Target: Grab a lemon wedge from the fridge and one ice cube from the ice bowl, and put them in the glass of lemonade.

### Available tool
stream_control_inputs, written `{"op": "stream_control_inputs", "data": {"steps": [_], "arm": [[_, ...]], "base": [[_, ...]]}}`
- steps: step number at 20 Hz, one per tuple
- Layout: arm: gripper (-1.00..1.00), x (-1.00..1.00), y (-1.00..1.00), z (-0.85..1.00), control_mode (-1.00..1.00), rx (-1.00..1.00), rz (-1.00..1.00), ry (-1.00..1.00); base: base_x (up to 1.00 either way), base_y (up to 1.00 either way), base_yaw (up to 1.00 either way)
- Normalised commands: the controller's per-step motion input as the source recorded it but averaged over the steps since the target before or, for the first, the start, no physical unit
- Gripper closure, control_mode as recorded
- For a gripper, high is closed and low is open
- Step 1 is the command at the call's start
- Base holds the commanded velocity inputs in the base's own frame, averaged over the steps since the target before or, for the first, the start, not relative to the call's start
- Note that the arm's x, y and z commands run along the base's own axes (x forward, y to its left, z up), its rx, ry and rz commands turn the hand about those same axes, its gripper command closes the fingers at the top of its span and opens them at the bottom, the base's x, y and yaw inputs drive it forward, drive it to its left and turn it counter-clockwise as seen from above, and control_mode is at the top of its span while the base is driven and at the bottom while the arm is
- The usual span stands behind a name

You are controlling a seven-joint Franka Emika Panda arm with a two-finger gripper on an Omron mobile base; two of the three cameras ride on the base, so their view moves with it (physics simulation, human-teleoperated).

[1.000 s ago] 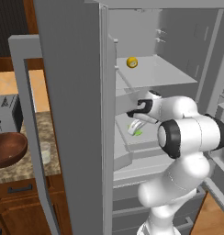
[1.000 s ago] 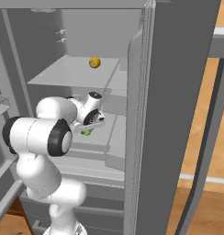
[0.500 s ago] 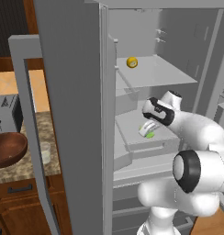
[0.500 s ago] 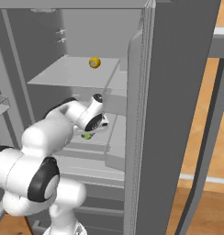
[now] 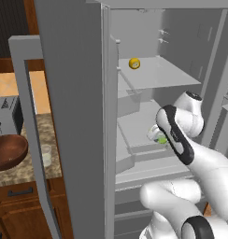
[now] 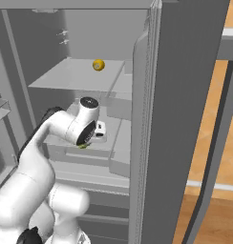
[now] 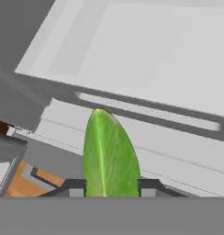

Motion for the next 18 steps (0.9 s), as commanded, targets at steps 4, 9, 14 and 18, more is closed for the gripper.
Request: {"op": "stream_control_inputs", "data": {"steps": [4,9,14,18], "arm": [[1.0,-0.8,0.0,0.72,-1.0,-0.08,-0.29,0.0],[1.0,-0.83,0.0,0.96,-1.0,-0.1,-0.14,0.0],[1.0,-0.94,0.0,0.99,-1.0,-0.03,0.0,0.0],[1.0,-0.91,0.01,0.51,-1.0,-0.05,0.0,0.0]], "base": [[0.0,0.0,0.0],[0.0,0.0,0.0],[0.0,0.0,0.0],[0.0,0.0,0.0]]}}
